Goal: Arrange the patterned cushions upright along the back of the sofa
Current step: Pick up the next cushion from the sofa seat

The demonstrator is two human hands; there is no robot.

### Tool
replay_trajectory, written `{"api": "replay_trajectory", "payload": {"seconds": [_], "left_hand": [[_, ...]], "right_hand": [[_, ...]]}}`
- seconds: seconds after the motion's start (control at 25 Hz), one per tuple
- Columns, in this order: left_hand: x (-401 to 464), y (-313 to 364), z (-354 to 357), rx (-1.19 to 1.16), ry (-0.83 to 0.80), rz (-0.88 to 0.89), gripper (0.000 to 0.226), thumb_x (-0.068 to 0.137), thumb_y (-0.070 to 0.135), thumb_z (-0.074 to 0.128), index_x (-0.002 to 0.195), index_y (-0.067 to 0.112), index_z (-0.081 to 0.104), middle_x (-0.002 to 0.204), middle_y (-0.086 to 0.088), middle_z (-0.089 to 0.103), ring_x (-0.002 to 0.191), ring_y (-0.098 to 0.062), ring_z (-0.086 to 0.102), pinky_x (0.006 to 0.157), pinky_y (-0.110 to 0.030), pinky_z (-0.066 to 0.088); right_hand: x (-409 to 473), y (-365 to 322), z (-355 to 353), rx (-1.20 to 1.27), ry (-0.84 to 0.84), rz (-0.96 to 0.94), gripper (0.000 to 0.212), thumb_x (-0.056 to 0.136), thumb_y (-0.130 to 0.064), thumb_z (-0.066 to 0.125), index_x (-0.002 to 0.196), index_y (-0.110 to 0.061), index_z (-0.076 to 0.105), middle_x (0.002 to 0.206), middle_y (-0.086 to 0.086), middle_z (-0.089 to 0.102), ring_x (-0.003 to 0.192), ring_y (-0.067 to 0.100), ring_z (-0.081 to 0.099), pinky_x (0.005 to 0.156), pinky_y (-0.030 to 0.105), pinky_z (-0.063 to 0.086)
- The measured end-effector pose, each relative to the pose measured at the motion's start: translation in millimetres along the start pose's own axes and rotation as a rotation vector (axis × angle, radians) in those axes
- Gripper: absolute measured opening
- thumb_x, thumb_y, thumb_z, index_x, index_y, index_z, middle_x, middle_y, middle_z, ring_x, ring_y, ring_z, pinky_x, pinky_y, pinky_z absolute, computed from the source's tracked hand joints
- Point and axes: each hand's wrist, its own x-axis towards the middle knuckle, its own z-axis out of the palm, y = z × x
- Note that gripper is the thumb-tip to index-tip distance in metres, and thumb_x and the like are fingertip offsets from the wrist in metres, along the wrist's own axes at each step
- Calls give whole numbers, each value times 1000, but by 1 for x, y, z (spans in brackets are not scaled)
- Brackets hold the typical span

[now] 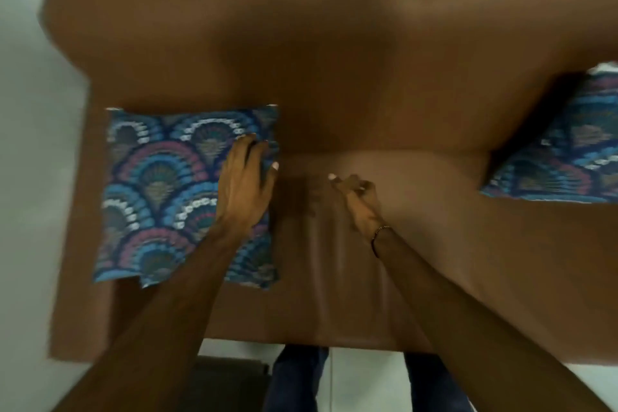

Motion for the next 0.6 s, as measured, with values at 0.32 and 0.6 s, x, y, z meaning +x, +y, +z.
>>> {"api": "replay_trajectory", "payload": {"seconds": [0.32,0.6], "left_hand": [[-28,-170,-117,-646,-32,-832,105,84,57,80,163,19,20,147,-2,51,132,-26,56,112,-42,47],[-27,-128,-110,-1048,-141,-704,78,64,28,98,135,23,66,127,1,78,110,-17,77,99,-47,62]], "right_hand": [[-34,-22,173,48,-374,-62,60,81,-41,88,128,-33,53,149,2,60,132,29,61,114,54,50],[-15,-25,60,129,-358,-199,72,74,-13,90,141,-9,62,128,9,77,111,28,78,79,37,67]]}}
